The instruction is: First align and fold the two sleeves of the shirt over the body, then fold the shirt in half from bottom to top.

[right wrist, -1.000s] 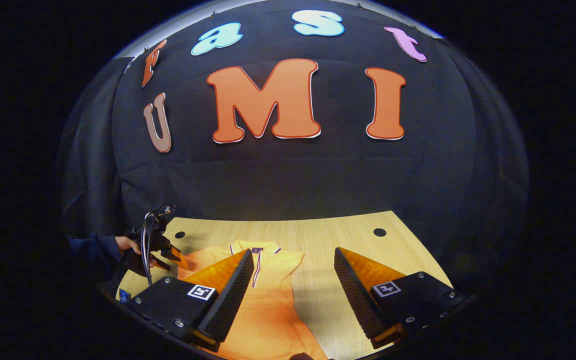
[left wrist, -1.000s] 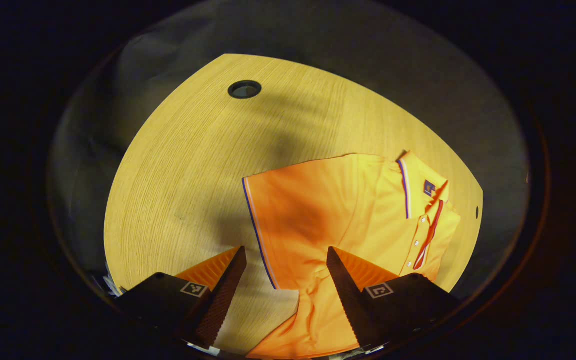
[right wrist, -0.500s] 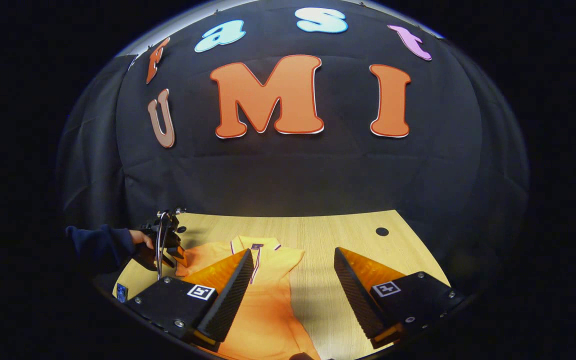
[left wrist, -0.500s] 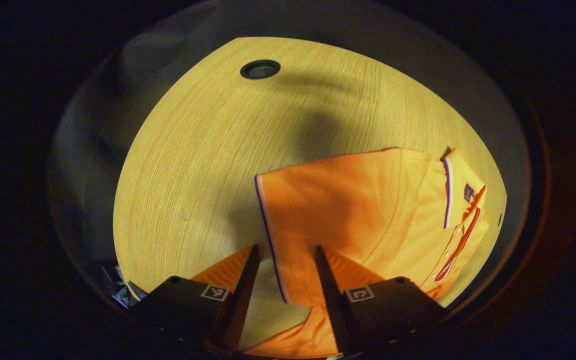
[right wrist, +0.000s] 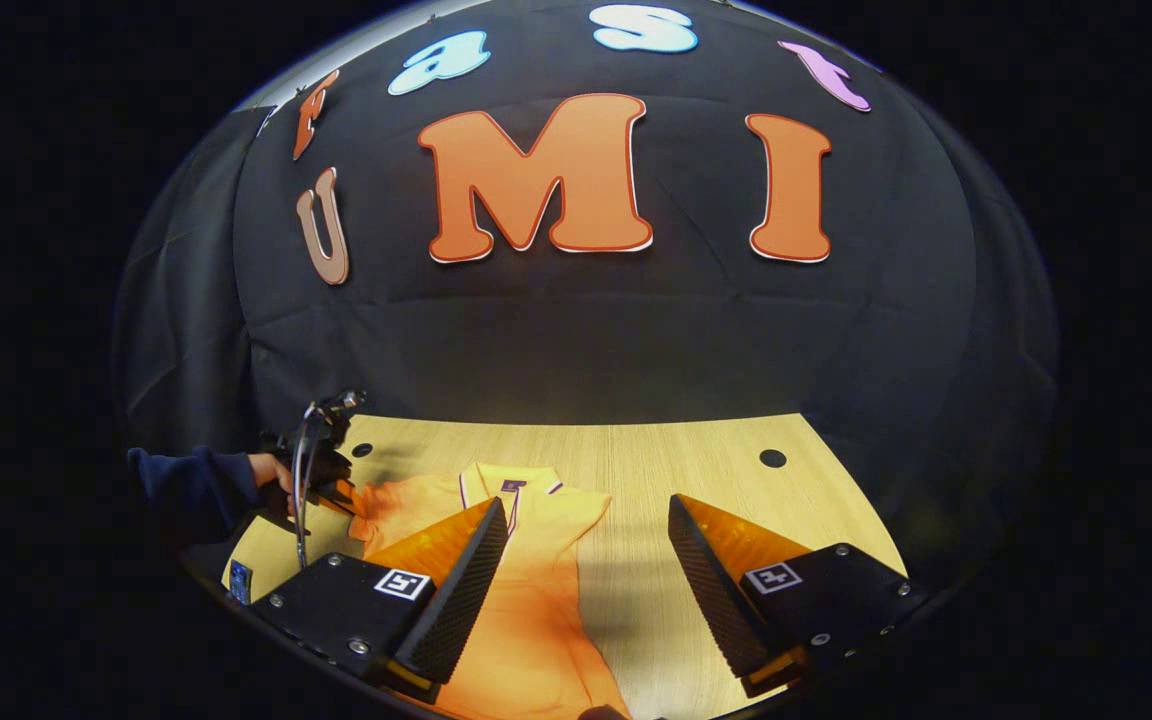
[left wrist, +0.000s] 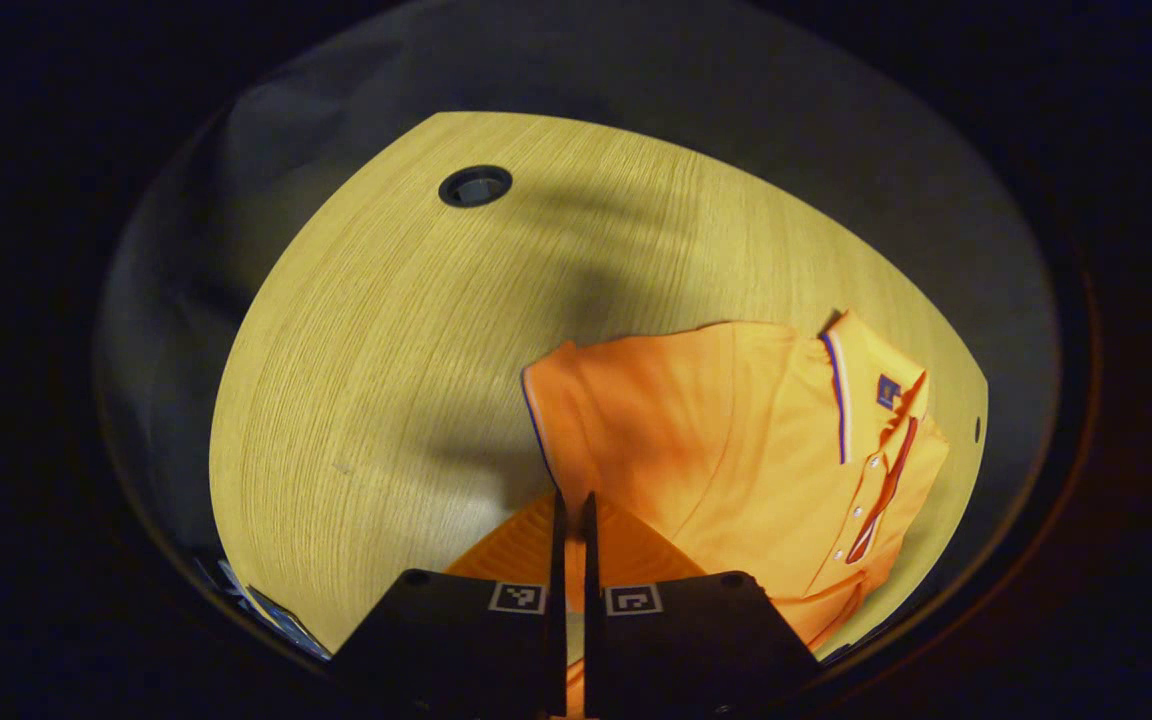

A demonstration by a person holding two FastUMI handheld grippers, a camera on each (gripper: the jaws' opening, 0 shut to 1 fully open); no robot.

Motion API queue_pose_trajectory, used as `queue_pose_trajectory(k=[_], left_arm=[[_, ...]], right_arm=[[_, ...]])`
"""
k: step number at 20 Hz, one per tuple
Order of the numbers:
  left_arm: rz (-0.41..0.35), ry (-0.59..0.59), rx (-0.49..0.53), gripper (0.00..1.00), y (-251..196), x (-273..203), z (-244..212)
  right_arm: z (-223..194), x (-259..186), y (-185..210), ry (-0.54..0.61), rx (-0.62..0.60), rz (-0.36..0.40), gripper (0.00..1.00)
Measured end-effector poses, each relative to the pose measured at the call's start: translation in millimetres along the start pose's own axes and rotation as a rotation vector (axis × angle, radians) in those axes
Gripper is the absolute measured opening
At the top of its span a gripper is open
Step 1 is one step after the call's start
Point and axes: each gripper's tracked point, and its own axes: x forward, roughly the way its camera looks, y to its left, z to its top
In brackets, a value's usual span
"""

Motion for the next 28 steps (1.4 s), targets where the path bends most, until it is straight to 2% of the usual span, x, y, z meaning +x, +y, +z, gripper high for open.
queue_pose_trajectory(k=[6,12,14,16,18,19,22,23,24,26,27,28], left_arm=[[-0.072,-0.110,0.120,0.07,-47,-46,18],[-0.100,-0.136,0.258,0.05,-110,-65,16],[-0.137,-0.142,0.294,0.08,-139,-69,12],[-0.193,-0.147,0.344,0.15,-169,-76,7],[-0.289,-0.162,0.373,0.27,-201,-86,-2],[-0.321,-0.166,0.389,0.43,-210,-94,-7],[-0.317,-0.234,0.394,0.63,-208,-112,-3],[-0.308,-0.262,0.390,0.77,-204,-121,-1],[-0.299,-0.298,0.384,0.83,-199,-128,2],[-0.295,-0.374,0.361,0.86,-186,-148,4],[-0.297,-0.416,0.345,0.99,-180,-161,5],[-0.297,-0.454,0.330,0.94,-175,-174,4]], right_arm=[[-1,7,2,0.004,0.000,0.030,0.99],[-3,12,-5,0.014,-0.023,0.038,0.98],[-4,12,-10,0.013,-0.023,0.039,0.98],[-5,12,-13,0.017,-0.016,0.043,0.98],[-6,13,-18,0.018,-0.014,0.041,0.99],[-5,13,-20,0.017,-0.012,0.041,0.99],[-4,14,-25,0.009,-0.004,0.039,0.98],[-3,16,-25,0.004,-0.006,0.040,0.98],[-1,15,-24,-0.003,-0.010,0.040,0.99],[5,16,-20,-0.029,-0.014,0.047,0.99],[8,16,-17,-0.046,-0.019,0.052,0.98],[11,15,-14,-0.059,-0.028,0.053,0.98]])
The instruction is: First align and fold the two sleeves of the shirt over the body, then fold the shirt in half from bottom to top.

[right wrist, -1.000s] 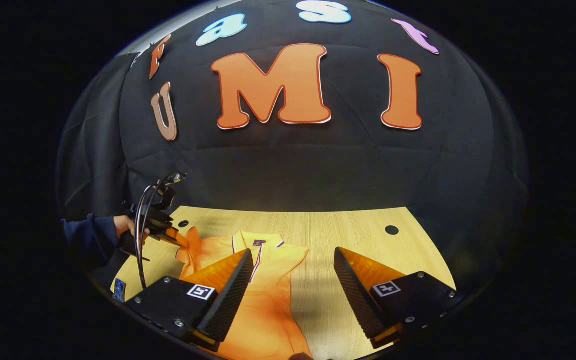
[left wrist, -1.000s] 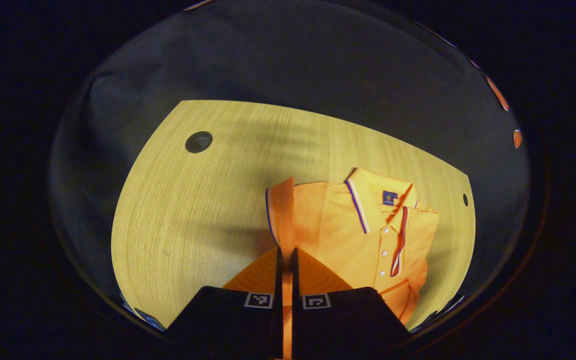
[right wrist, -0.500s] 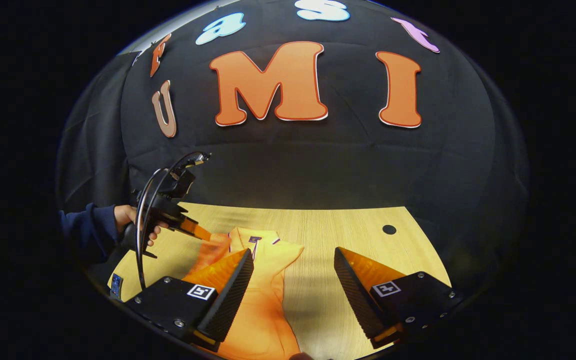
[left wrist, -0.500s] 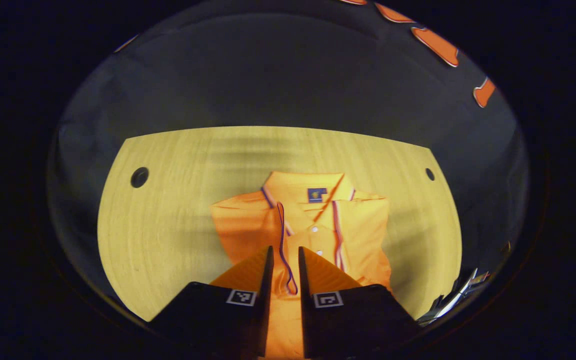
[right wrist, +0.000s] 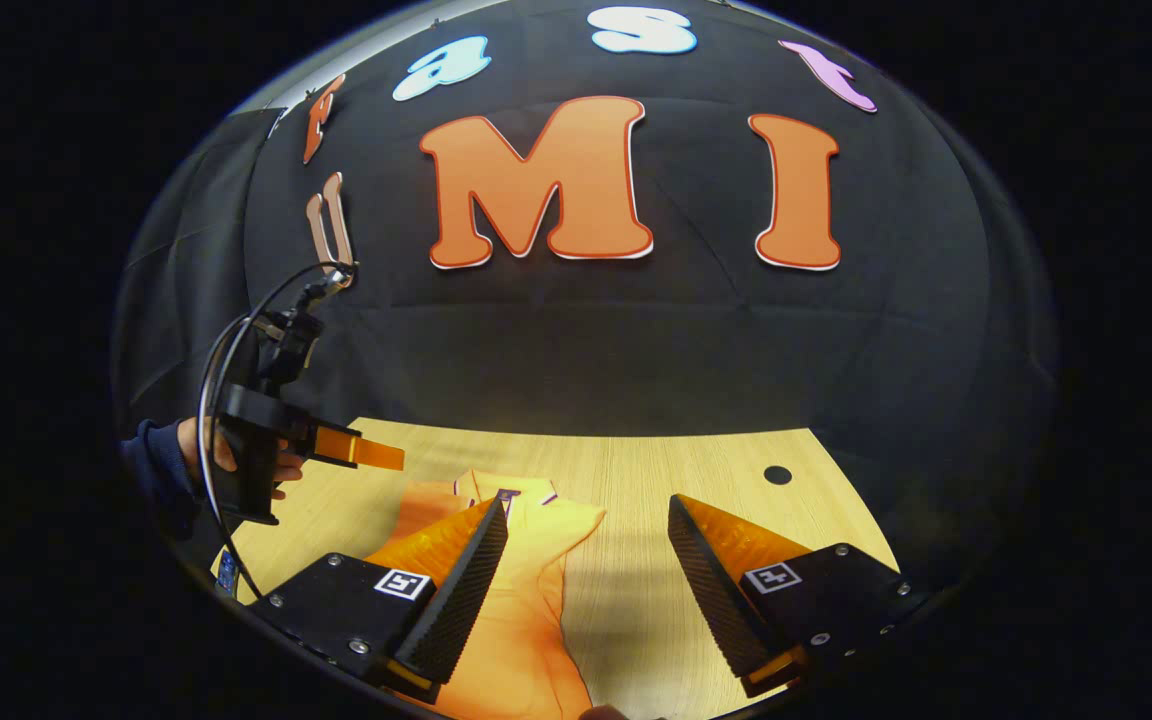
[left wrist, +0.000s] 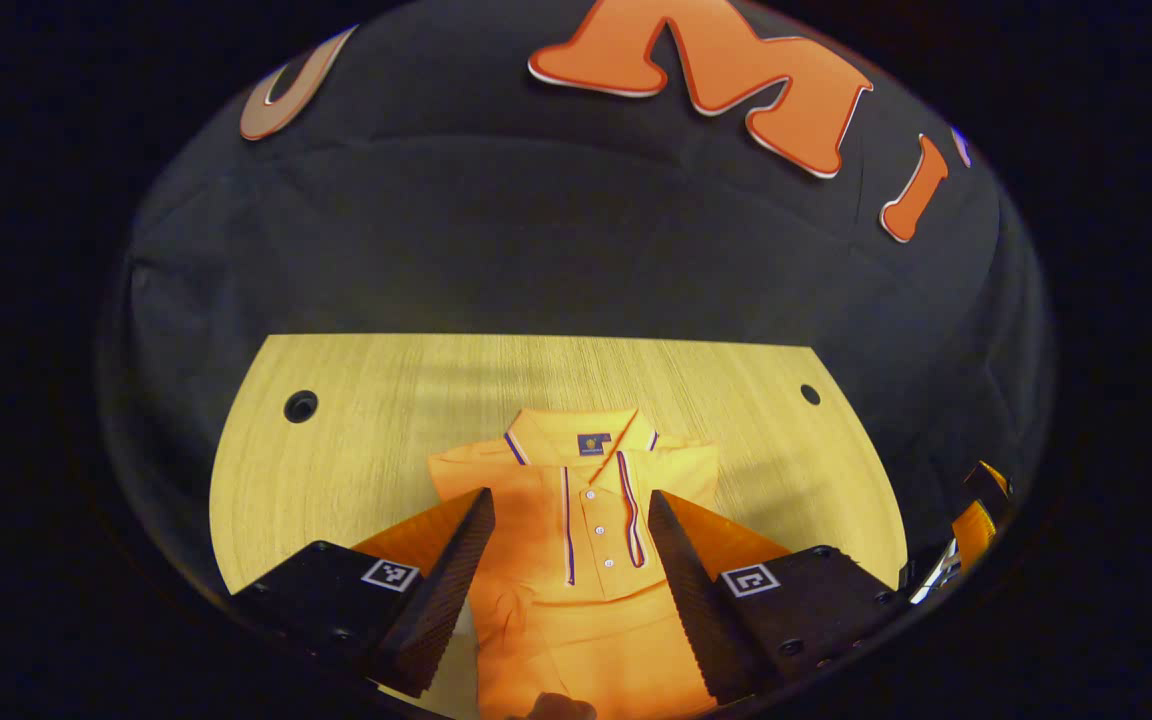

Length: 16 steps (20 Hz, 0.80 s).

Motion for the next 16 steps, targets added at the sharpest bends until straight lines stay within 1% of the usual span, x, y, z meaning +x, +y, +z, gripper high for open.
queue_pose_trajectory(k=[1,3,8,9,12,16], left_arm=[[0.014,-0.049,-0.005,0.94,4,-14,5],[0.030,-0.146,-0.006,0.97,7,-46,11],[0.117,-0.399,0.028,0.96,2,-120,15],[0.123,-0.438,0.025,0.96,1,-135,13],[0.144,-0.558,0.027,0.96,7,-182,5],[0.175,-0.687,0.045,0.96,0,-227,-5]], right_arm=[[3,0,3,-0.015,-0.011,0.005,0.98],[9,-4,10,-0.045,-0.033,0.014,0.98],[25,-23,33,-0.142,-0.087,0.052,0.98],[27,-28,36,-0.160,-0.098,0.050,0.98],[34,-41,56,-0.207,-0.107,0.097,0.98],[37,-53,65,-0.243,-0.111,0.109,0.98]])
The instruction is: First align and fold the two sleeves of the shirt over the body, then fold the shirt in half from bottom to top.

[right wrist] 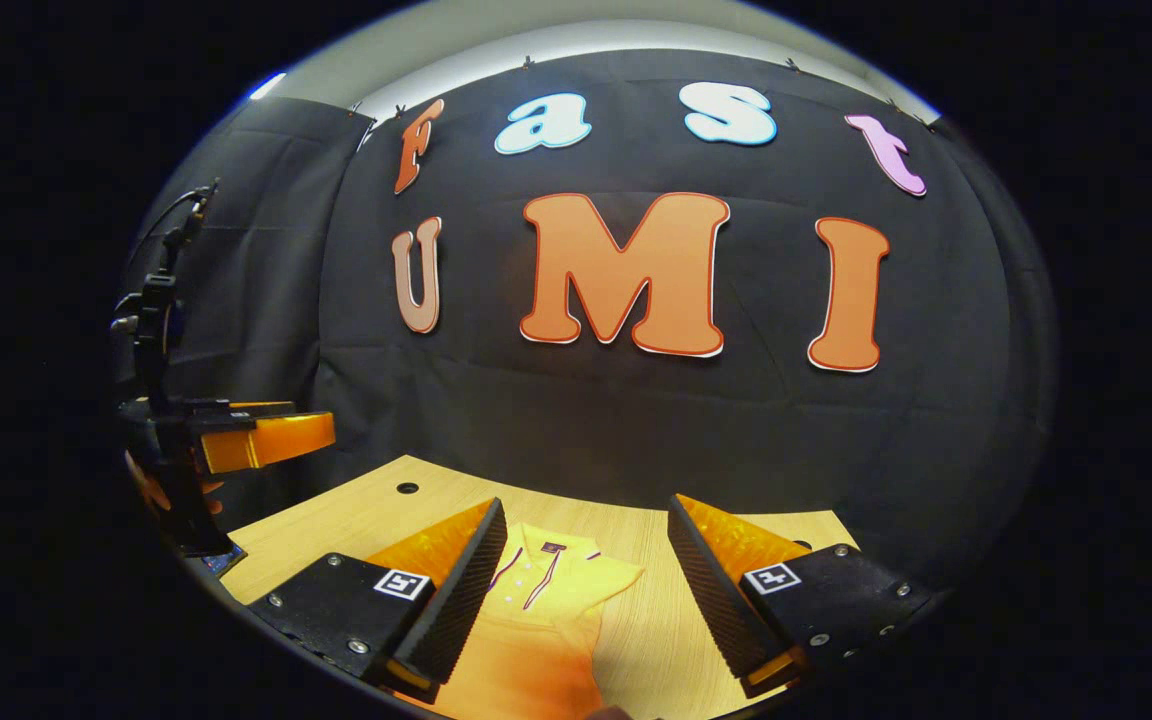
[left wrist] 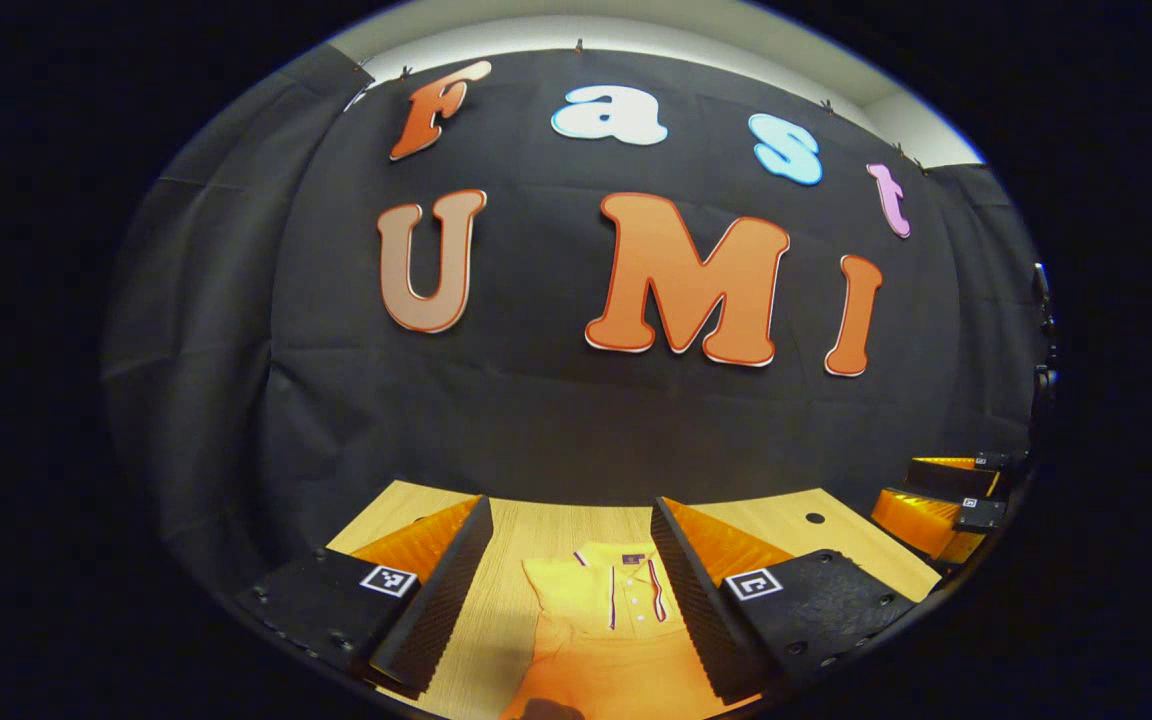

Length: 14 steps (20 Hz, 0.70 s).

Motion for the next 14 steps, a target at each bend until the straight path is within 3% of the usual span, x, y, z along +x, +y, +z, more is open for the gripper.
queue_pose_trajectory(k=[5,6,7,14], left_arm=[[0.040,-0.149,0.049,0.95,0,-52,26],[0.034,-0.173,0.060,0.92,-1,-57,29],[0.032,-0.172,0.071,0.95,-5,-63,29],[0.038,-0.168,0.101,0.96,-13,-91,20]], right_arm=[[-6,-10,7,-0.008,0.027,0.009,0.99],[-6,-12,7,-0.010,0.033,0.009,0.99],[-6,-15,8,-0.014,0.039,0.012,0.99],[-12,-32,10,-0.031,0.030,0.008,0.98]])
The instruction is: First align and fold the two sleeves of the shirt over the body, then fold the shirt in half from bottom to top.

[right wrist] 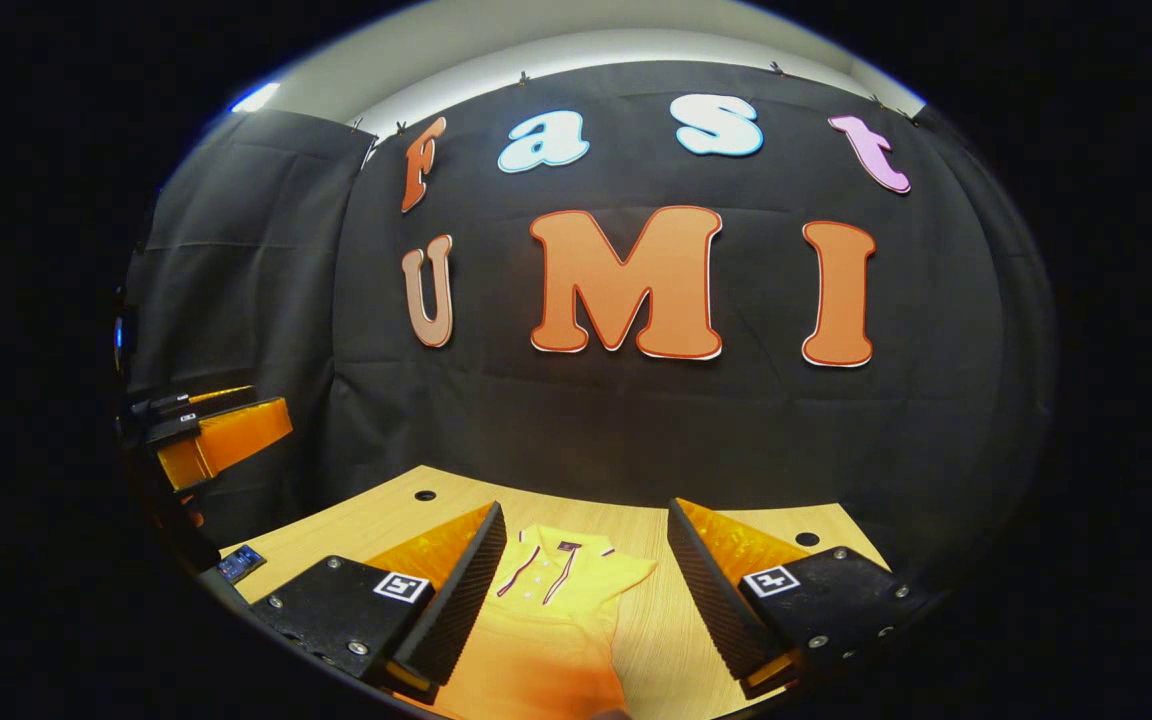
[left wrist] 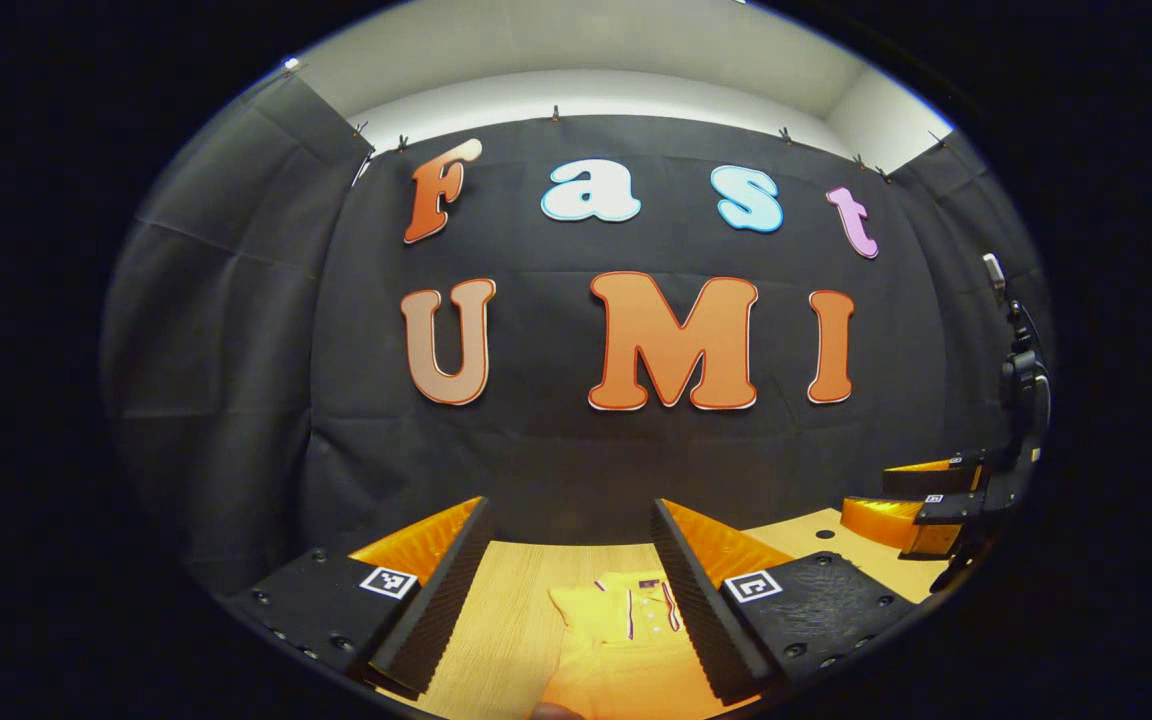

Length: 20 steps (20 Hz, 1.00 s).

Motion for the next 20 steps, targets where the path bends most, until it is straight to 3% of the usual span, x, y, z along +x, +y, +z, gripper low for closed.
queue_pose_trajectory(k=[20], left_arm=[[0.004,0.084,0.068,0.94,-4,-30,-39]], right_arm=[[-47,-33,11,0.118,0.065,0.006,0.98]])
